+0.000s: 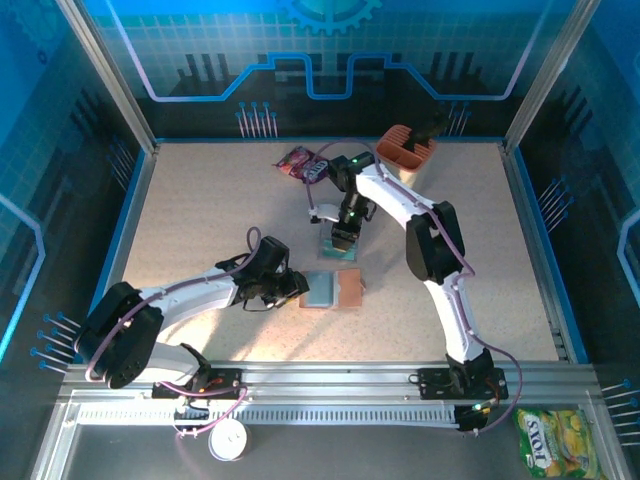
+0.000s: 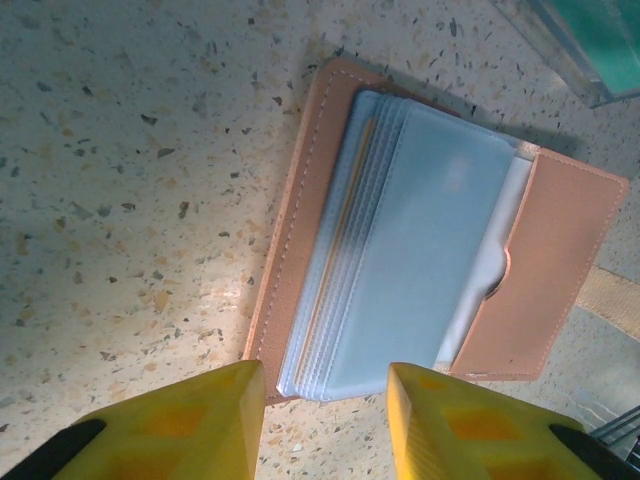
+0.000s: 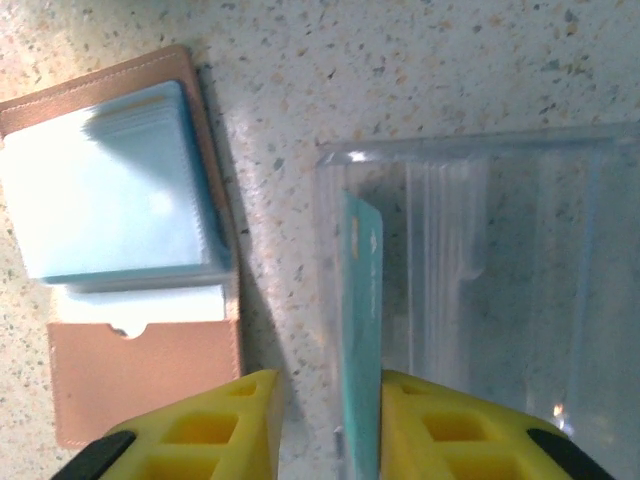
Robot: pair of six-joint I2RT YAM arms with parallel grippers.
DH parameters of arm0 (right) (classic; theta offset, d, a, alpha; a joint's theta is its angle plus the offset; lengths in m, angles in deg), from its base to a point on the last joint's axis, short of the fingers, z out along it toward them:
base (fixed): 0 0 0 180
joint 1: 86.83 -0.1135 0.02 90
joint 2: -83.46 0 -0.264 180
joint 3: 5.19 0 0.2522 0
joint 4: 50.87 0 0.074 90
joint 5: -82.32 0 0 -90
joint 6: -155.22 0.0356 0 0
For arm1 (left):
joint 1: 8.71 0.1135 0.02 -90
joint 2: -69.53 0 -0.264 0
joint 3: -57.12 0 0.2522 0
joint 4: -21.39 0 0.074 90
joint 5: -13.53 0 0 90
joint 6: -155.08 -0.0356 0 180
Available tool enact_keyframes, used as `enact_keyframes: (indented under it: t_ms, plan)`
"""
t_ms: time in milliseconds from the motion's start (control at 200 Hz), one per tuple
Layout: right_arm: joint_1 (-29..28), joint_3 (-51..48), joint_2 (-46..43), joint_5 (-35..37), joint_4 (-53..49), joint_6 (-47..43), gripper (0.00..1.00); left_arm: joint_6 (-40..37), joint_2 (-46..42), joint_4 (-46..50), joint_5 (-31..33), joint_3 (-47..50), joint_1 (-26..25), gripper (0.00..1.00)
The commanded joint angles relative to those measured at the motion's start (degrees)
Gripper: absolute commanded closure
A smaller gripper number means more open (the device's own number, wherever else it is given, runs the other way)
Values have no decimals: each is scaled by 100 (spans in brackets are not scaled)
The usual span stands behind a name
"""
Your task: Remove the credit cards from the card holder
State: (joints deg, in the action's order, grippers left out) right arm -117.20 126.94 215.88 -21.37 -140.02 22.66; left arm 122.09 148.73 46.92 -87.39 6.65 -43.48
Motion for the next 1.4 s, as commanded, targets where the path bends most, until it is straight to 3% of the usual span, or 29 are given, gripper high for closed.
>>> enact_keyframes:
  t_ms: [0,370,505,595,805,1396]
  plan:
    - [-143,-447,-715,83,595,460,66,-71,91,91,-72,-213,38,62]
    - [-162,-2623,-2136,657,2625,2217,65,-142,209,-156,-130,-231,40,62]
    - [-161,-3256,-2470,395,3084,2673,72,-155,302,-255,-146,-240,44,62]
    - [-207,-3366,-2491,50,3048,2801,79,-163,425,-343,-208,-304,46,62]
    - [-395,-3771,-2527,118,3312,2979,97,-223,658,-381,-302,-460,44,62]
    - [-443,-3130,-2107,1278,3611,3247,98,-226,555,-401,-249,-327,52,62]
